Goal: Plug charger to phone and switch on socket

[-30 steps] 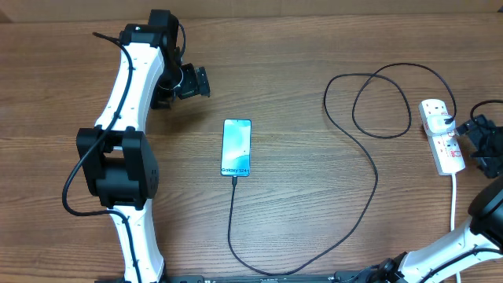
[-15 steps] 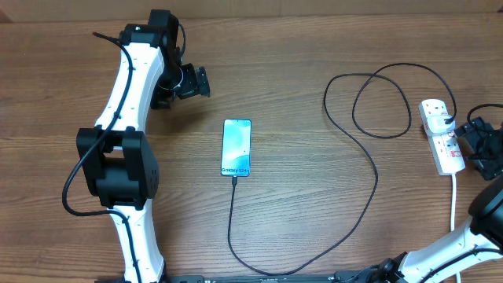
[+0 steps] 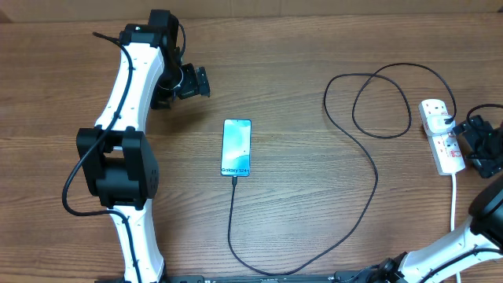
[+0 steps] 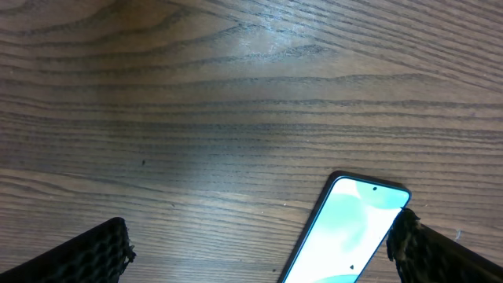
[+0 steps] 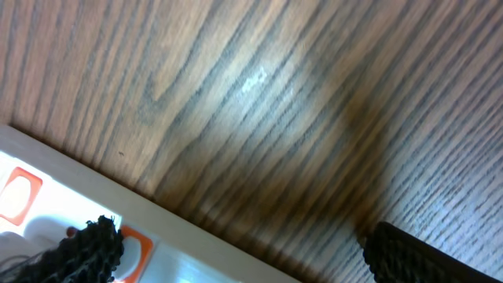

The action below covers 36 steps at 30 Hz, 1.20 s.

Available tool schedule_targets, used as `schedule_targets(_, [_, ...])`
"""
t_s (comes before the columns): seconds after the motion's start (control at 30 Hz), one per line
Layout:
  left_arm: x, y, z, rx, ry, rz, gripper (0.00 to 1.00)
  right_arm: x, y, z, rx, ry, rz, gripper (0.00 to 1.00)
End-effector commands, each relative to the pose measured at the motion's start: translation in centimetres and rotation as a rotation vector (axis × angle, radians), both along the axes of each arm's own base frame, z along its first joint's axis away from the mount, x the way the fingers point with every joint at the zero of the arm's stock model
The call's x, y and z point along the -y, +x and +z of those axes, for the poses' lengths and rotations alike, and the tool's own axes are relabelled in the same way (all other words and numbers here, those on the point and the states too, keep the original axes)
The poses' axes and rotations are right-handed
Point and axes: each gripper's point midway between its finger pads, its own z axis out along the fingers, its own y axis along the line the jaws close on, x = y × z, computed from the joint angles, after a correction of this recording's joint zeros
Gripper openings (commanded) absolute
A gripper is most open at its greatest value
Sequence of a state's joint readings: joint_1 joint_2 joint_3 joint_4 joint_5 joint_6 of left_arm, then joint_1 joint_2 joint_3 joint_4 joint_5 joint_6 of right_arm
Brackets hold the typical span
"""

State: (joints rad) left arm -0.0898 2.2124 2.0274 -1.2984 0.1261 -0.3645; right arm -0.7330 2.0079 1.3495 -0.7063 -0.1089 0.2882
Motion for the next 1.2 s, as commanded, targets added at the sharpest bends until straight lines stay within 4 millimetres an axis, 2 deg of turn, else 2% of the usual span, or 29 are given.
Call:
schedule_targets(0.0, [0.0, 0.3, 0.9, 0.025, 0.004, -0.003, 1.00, -0.7, -0.3, -0.5, -0.007, 0.035, 0.009, 1.00])
schedule_targets(0.3, [0.0, 0.3, 0.9, 0.025, 0.004, -0.003, 0.99, -0.1, -1.5, -0.7, -0.068, -0.003, -0.008, 1.00])
schedule_targets(1.17, [0.0, 0.3, 0.9, 0.025, 0.004, -0.003, 1.00, 0.4, -1.2, -0.6, -0.061, -0.029, -0.013, 1.00])
